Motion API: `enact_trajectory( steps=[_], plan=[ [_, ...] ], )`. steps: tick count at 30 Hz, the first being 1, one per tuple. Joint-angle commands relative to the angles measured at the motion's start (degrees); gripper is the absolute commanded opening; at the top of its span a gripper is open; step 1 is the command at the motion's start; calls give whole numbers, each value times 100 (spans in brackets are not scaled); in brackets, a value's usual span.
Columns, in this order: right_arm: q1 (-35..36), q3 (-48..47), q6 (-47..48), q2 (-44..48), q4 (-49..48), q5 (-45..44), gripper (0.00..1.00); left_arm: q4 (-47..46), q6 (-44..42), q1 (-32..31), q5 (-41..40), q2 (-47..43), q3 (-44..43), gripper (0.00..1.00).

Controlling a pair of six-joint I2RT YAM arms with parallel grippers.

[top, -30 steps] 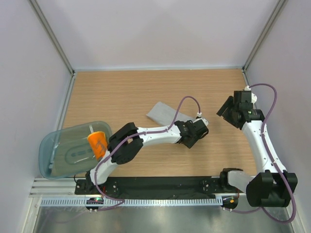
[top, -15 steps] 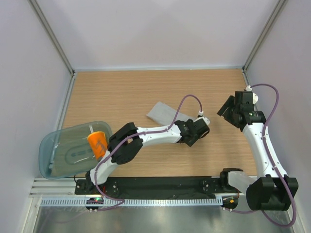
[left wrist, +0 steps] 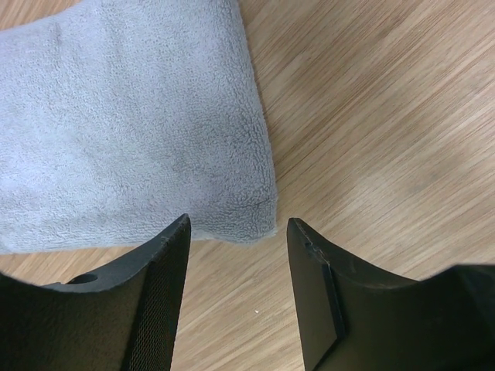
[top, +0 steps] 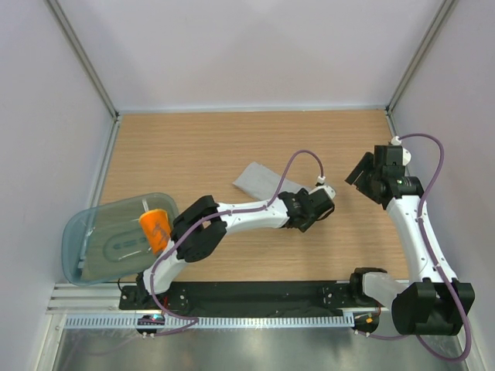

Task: Roll the towels
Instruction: Roll the towel

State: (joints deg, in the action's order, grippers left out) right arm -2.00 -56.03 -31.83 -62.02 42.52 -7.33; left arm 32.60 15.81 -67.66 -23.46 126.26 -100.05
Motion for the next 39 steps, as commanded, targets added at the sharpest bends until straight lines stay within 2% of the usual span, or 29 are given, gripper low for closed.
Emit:
enact_trajectory(
  steps=[1, 5, 14, 17, 23, 24, 29, 33, 37, 39],
  plan=[
    [-37, -189, 28, 14, -60, 13, 69, -298, -96, -37, 26, -102, -260, 54],
    [-46, -207, 54, -3, -16, 13, 69, -202, -26, -28, 26, 109, -384, 54],
    [-64, -154, 46, -47, -60, 126, 69, -684, 176, 68, 184, 39, 548, 51],
    [-64, -136, 28, -73, -69, 171, 68, -808, 229, 147, 377, 118, 609, 45],
    [-64, -58, 19, -82, -130, 267, 68, -913, 255, 183, 465, 75, 802, 18],
    [-64, -14, -7, -100, -174, 346, 67, -931, 273, 192, 465, 40, 838, 16],
    [-64, 459, -209, -415, -700, 1408, 66, -1045, 396, 262, 579, -189, 1119, 1],
    [-64, 1198, -682, -932, -1806, 3214, 66, -1282, 563, 350, 764, -575, 1540, 0],
    [-55, 1893, -1342, -1329, -3299, 3888, 66, -1397, 668, 376, 878, -839, 1743, 0],
    [-20, 2122, -1535, -1400, -3600, 3889, 66, -1414, 713, 376, 931, -953, 1787, 0]
  ],
)
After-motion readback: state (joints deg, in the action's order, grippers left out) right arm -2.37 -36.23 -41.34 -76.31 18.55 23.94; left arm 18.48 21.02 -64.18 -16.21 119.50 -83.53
